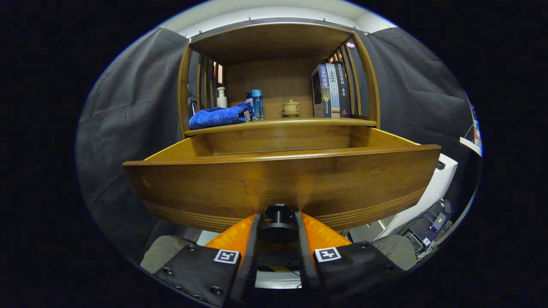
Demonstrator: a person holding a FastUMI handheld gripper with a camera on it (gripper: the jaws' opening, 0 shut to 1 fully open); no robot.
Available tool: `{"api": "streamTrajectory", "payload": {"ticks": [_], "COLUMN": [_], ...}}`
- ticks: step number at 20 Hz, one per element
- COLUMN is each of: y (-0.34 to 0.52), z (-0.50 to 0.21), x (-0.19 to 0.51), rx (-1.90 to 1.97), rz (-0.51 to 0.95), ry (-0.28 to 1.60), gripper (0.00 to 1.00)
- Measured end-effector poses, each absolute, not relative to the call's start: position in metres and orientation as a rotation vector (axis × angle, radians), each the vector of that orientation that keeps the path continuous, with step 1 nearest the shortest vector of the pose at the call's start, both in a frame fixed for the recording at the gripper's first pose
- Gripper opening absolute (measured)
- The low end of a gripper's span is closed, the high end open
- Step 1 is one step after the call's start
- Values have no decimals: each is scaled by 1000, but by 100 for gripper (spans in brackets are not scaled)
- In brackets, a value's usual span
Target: Pull open the drawer, take out the items inside it, and place them on the countertop above the cabinet.
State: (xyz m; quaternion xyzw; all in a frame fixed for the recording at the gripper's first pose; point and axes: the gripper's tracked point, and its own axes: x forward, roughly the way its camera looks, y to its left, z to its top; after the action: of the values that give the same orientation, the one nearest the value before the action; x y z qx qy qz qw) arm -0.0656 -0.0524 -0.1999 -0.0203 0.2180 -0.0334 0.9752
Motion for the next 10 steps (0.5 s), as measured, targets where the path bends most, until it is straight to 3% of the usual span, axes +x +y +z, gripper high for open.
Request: {"api": "streamTrajectory", "payload": {"ticks": [4, 7, 9, 10], "y": [-51, -49, -44, -41], "z": [-167, -59, 4, 21], "x": [-75, -56, -22, 2], "rx": [-58, -22, -32, -14], "rz": [-57, -32, -3, 13], "ry": [353, 138, 135, 175], "gripper": [69, 85, 96, 96]}}
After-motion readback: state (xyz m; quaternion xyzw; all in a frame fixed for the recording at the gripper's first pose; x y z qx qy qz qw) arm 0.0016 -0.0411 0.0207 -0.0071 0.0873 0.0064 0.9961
